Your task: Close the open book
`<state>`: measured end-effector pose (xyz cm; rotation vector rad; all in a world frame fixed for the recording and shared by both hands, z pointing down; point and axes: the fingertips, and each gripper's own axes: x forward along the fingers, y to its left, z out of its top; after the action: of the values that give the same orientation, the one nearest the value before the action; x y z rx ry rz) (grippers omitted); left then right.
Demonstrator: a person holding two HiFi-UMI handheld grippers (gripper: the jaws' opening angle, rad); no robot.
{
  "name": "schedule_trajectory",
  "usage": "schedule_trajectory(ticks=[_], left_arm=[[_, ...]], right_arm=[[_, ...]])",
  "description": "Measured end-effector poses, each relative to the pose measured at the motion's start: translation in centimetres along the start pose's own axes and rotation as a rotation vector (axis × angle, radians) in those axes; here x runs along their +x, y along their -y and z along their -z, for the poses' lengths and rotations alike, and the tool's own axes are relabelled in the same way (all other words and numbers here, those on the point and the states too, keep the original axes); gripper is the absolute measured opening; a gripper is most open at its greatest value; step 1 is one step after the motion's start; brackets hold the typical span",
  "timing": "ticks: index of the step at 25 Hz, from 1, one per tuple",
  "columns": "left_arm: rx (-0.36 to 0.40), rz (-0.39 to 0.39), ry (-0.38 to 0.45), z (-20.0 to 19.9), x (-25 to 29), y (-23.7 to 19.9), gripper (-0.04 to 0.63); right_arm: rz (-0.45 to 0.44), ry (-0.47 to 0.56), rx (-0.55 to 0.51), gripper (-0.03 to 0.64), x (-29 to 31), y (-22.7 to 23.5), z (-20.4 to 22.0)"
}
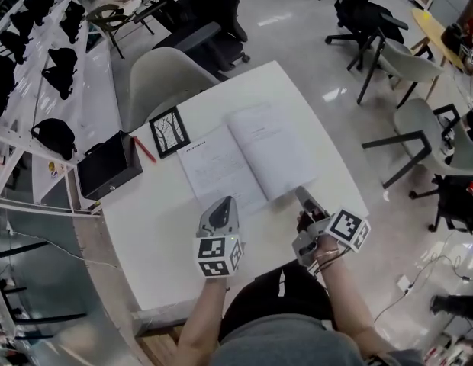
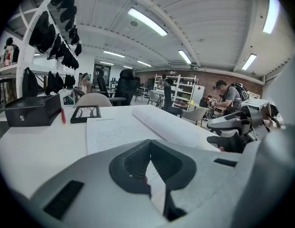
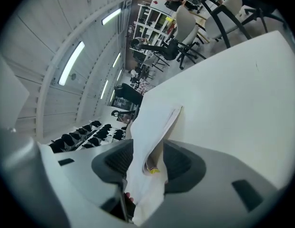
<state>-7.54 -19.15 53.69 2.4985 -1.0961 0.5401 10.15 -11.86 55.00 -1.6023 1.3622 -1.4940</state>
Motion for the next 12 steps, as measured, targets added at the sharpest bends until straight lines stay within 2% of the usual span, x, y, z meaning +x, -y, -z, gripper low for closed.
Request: schedule_trajectory(ticks=[3, 12], left_arm=[[0.000, 0.001, -0.014, 0.2, 0.7, 0.0, 0.006], [-0.006, 0.009, -0.034, 0.3, 2.0, -0.2, 0.006]], right_arm=[[0.027, -0.013, 0.022, 0.196, 0.6, 0.6, 0.0], [0.003, -0.052, 0.102, 0.199, 2.6, 0.5, 0.1]])
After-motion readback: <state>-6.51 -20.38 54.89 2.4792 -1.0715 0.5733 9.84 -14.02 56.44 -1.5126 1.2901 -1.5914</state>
